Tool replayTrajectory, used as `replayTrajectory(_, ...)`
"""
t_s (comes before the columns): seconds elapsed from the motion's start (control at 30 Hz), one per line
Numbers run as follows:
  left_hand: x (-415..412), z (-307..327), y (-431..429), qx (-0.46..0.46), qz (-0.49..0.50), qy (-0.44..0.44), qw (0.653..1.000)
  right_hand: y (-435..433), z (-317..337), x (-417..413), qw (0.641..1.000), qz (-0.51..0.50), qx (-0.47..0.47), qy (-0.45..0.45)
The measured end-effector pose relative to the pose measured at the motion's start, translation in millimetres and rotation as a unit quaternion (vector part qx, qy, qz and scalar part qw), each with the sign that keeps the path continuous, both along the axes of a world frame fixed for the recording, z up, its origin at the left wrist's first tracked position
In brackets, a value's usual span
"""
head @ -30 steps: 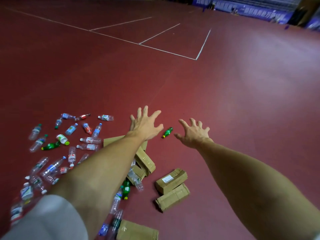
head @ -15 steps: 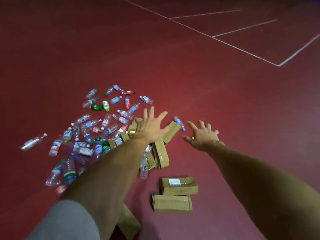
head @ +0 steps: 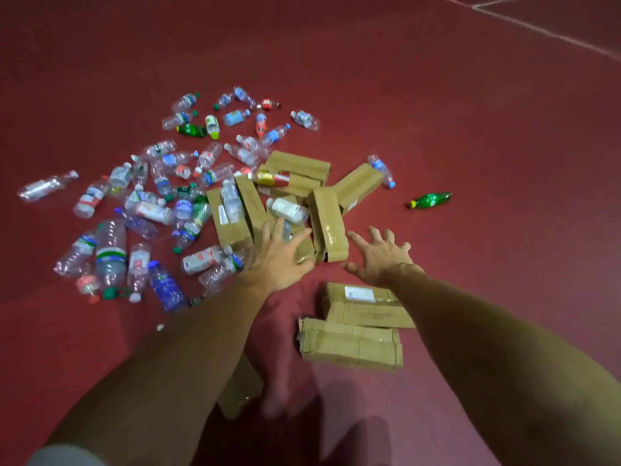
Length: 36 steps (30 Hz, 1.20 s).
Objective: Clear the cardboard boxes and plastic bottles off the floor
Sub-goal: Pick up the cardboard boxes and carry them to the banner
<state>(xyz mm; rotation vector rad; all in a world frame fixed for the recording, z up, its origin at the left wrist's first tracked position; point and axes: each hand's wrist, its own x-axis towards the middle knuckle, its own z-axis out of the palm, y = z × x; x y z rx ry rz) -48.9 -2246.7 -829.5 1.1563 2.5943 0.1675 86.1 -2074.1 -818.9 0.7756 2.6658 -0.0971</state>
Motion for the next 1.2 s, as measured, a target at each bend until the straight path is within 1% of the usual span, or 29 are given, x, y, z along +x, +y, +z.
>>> replayTrajectory(0.07, 10, -76, -10, -0.004, 0.004, -0.015, 1.0, -3, -69, 4, 1.0, 0.009, -0.002, -0.006)
replayTrajectory(0.2, 22, -207, -21, -0.025, -0.005, -0.007, 1.0, -7, -194, 21, 1.0, -0.001, -0.025, -0.013)
replayTrajectory(0.27, 24, -254, -23, -0.031, -0.004, -0.015, 0.999, -8, -247, 31, 0.999, -0.006, -0.028, -0.021)
replayTrajectory(0.37, 32, -299, -28, -0.033, -0.002, -0.02, 0.999, -15, -304, 44, 0.999, -0.013, -0.033, -0.028)
replayTrajectory(0.53, 48, -325, -53, -0.075, 0.002, -0.029, 0.997, -45, -343, 47, 0.996, 0.013, -0.081, -0.041)
replayTrajectory(0.6, 43, -328, -56, -0.077, 0.012, -0.021, 0.997, -49, -352, 44, 0.996, 0.026, -0.077, -0.04)
replayTrajectory(0.67, 40, -332, -58, -0.085, 0.023, 0.011, 0.996, -49, -362, 39, 0.997, 0.044, -0.055, -0.042)
replayTrajectory(0.73, 38, -340, -67, -0.094, 0.044, 0.037, 0.994, -52, -367, 30, 0.997, 0.061, -0.031, -0.036)
replayTrajectory(0.8, 37, -348, -83, -0.102, 0.069, 0.029, 0.992, -60, -368, 12, 0.996, 0.082, -0.027, -0.021)
replayTrajectory(0.93, 34, -358, -129, -0.121, 0.139, -0.013, 0.983, -92, -372, -28, 0.989, 0.13, -0.068, 0.0)
replayTrajectory(1.07, 27, -363, -172, -0.171, 0.193, 0.025, 0.966, -124, -376, -60, 0.982, 0.164, -0.093, -0.007)
replayTrajectory(1.1, 25, -364, -181, -0.177, 0.213, 0.014, 0.961, -130, -376, -67, 0.98, 0.171, -0.1, -0.005)
replayTrajectory(1.2, 25, -370, -199, -0.18, 0.274, -0.063, 0.943, -145, -376, -81, 0.976, 0.184, -0.114, -0.002)
